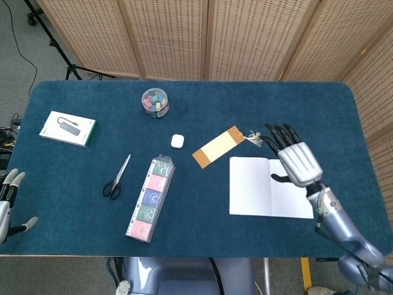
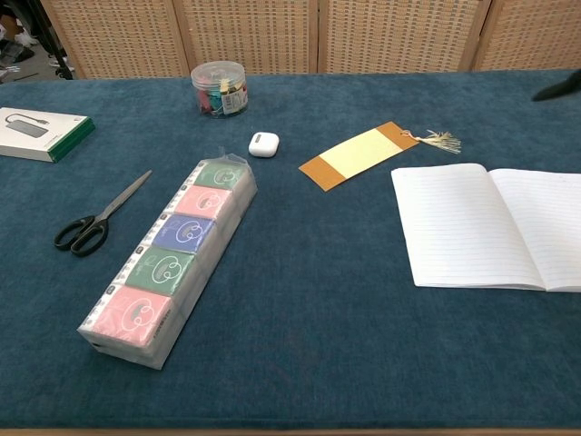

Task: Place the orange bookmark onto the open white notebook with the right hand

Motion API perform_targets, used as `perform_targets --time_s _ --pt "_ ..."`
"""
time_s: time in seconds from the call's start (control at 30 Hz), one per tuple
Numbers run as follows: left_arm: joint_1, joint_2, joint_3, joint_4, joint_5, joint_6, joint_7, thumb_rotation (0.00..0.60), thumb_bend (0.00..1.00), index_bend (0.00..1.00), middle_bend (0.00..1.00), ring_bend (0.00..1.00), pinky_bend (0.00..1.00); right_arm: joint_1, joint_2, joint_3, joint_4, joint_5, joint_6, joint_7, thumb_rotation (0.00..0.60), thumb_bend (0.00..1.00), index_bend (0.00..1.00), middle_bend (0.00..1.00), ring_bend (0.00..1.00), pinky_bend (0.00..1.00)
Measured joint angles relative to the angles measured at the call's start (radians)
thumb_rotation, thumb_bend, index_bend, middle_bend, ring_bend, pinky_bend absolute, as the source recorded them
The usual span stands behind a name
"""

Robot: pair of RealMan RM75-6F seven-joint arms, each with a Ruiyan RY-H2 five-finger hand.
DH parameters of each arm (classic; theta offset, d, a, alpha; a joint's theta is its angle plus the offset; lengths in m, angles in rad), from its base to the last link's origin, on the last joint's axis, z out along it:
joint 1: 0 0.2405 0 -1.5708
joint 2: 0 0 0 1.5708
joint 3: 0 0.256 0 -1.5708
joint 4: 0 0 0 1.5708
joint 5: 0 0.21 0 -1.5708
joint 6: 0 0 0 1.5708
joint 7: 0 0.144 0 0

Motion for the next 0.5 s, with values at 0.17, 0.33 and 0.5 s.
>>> perform_targets --time_s 0.17,0.33,0.5 --pt "-0.012 -0.009 -0.014 0.006 -0.039 -0.027 0.018 0.6 0.0 0.0 0.0 0.0 0.0 0.154 -0.078 0.034 0.14 0.052 -0.156 0.016 0.6 0.03 0.18 0.0 0.0 0.0" --pt "-0.026 -0.019 -0.028 0.01 -0.074 -0.054 0.038 0.6 0.0 0.0 0.0 0.0 0.0 0.276 -0.184 0.034 0.313 0.066 -0.272 0.038 0.6 0.03 0.18 0.0 0.0 0.0" --pt "-0.033 -0.029 -0.033 0.017 -0.103 -0.074 0.057 0.6 0.0 0.0 0.0 0.0 0.0 0.371 -0.289 0.014 0.46 0.056 -0.361 0.086 0.6 0.03 0.18 0.0 0.0 0.0"
